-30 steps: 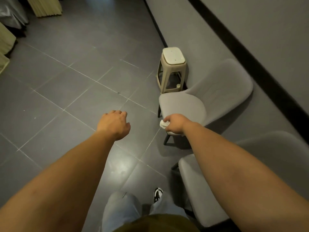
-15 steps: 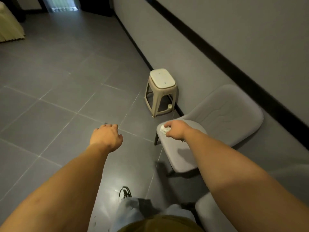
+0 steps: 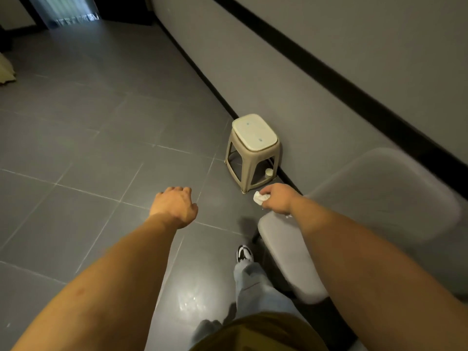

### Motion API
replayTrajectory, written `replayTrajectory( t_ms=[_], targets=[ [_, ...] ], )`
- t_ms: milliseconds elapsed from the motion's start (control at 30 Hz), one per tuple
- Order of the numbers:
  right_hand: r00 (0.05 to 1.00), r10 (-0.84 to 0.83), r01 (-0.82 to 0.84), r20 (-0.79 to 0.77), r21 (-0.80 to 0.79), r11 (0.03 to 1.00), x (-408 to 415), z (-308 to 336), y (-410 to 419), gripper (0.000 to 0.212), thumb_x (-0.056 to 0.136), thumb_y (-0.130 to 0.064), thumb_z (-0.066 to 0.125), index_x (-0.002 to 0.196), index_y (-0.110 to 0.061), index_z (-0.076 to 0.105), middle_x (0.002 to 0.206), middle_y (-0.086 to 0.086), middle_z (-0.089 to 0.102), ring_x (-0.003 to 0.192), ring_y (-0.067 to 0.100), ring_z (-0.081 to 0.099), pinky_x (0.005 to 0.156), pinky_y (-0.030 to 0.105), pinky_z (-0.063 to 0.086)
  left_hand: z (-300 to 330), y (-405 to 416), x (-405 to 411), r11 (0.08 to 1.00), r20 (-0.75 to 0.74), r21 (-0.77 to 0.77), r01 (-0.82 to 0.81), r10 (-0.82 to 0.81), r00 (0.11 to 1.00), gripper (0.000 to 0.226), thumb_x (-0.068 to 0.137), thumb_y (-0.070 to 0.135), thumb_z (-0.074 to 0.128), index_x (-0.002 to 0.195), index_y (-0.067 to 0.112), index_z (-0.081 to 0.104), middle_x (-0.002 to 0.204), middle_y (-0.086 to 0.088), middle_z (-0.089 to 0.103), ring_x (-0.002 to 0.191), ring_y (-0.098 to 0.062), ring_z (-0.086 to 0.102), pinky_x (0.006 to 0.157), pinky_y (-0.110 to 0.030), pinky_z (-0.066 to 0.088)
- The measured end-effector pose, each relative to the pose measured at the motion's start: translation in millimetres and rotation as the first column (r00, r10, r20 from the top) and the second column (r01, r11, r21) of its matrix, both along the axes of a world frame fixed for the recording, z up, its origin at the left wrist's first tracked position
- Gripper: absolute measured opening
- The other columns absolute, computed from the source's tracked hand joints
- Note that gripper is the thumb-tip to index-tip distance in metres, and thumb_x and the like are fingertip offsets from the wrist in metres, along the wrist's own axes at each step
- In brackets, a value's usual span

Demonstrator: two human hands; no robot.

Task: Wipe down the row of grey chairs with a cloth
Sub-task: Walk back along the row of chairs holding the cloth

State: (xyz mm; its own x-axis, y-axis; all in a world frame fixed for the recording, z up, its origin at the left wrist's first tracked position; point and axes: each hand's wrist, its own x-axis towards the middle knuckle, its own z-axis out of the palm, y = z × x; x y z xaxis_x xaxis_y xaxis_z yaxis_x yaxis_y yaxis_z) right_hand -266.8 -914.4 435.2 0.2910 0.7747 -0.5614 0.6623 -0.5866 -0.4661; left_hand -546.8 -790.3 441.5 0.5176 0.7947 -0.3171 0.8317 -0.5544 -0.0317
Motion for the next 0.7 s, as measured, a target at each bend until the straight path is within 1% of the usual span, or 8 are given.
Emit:
replayTrajectory(
  t_ms=[100,300,367,433,500,533,633,700],
  targets=[
    [1.000,0.008,-0.008,-0.026,0.016,1.000,27.6,-11.4,59.4,0.051,0.088,-0.026,0.069,0.138,-0.024,0.058,0.134,0.006,0.059,0.115,0.025,0.057,0.095,0.031,0.046,-1.7,57.8,23.6,0.999,-0.023,0.031,-0.020,0.021,1.000,0.051,0.093,0.047,0.041,0.132,0.016,0.051,0.127,-0.007,0.060,0.116,-0.028,0.052,0.094,-0.042,0.042],
    [0.998,0.055,-0.056,-0.023,-0.027,0.998,77.3,-17.6,161.7,0.051,0.087,-0.029,0.067,0.137,-0.026,0.058,0.132,0.005,0.060,0.112,0.025,0.058,0.093,0.032,0.047,3.0,146.4,79.9,0.997,0.026,0.070,-0.035,0.033,0.999,0.050,0.093,0.047,0.043,0.132,0.017,0.052,0.127,-0.006,0.061,0.117,-0.027,0.053,0.094,-0.041,0.043],
    [0.997,0.069,-0.070,-0.025,-0.027,0.997,87.4,-18.4,190.5,0.052,0.086,-0.030,0.067,0.137,-0.027,0.057,0.129,0.005,0.062,0.108,0.024,0.060,0.087,0.029,0.046,3.8,168.3,94.5,0.998,0.036,0.051,-0.026,0.024,0.999,0.050,0.093,0.047,0.043,0.133,0.017,0.052,0.128,-0.006,0.060,0.118,-0.027,0.052,0.095,-0.041,0.043],
    [0.997,0.059,-0.060,-0.046,-0.039,0.997,93.4,-19.0,213.1,0.054,0.084,-0.028,0.068,0.137,-0.028,0.057,0.125,0.006,0.064,0.097,0.022,0.061,0.082,0.027,0.046,1.4,188.4,105.8,1.000,0.024,0.027,-0.012,0.011,1.000,0.050,0.093,0.047,0.044,0.134,0.018,0.051,0.130,-0.006,0.060,0.119,-0.027,0.052,0.096,-0.041,0.043],
    [0.998,0.038,-0.040,-0.045,-0.057,0.998,101.1,-20.3,233.3,0.053,0.085,-0.029,0.067,0.137,-0.028,0.058,0.124,0.005,0.065,0.092,0.020,0.059,0.082,0.027,0.046,-2.2,212.4,117.1,1.000,0.018,0.013,0.004,-0.004,1.000,0.051,0.093,0.047,0.044,0.134,0.018,0.050,0.131,-0.006,0.059,0.119,-0.027,0.052,0.097,-0.041,0.043],
    [0.999,0.034,-0.036,-0.037,-0.069,0.997,105.2,-21.6,242.7,0.052,0.086,-0.030,0.065,0.137,-0.028,0.058,0.125,0.005,0.065,0.094,0.020,0.058,0.083,0.028,0.046,-3.9,225.8,122.0,1.000,0.017,0.007,0.015,-0.015,1.000,0.051,0.093,0.047,0.044,0.134,0.018,0.050,0.131,-0.006,0.059,0.119,-0.027,0.052,0.096,-0.041,0.043],
    [1.000,-0.018,0.018,-0.008,-0.093,0.996,116.3,-23.6,272.0,0.055,0.087,-0.029,0.066,0.140,-0.027,0.055,0.135,0.005,0.059,0.111,0.025,0.057,0.093,0.030,0.047,-9.4,275.5,134.4,0.998,0.013,-0.007,0.059,-0.059,0.998,0.051,0.093,0.046,0.045,0.134,0.016,0.050,0.131,-0.008,0.059,0.118,-0.028,0.052,0.096,-0.041,0.042],
    [0.997,-0.072,0.073,0.005,-0.089,0.993,123.2,-21.4,291.4,0.055,0.087,-0.030,0.068,0.140,-0.025,0.055,0.140,0.005,0.056,0.115,0.024,0.056,0.092,0.028,0.046,-10.9,313.2,144.6,0.996,0.002,-0.013,0.088,-0.088,0.996,0.051,0.093,0.045,0.045,0.134,0.015,0.050,0.129,-0.009,0.059,0.117,-0.029,0.052,0.094,-0.041,0.042]
  ],
)
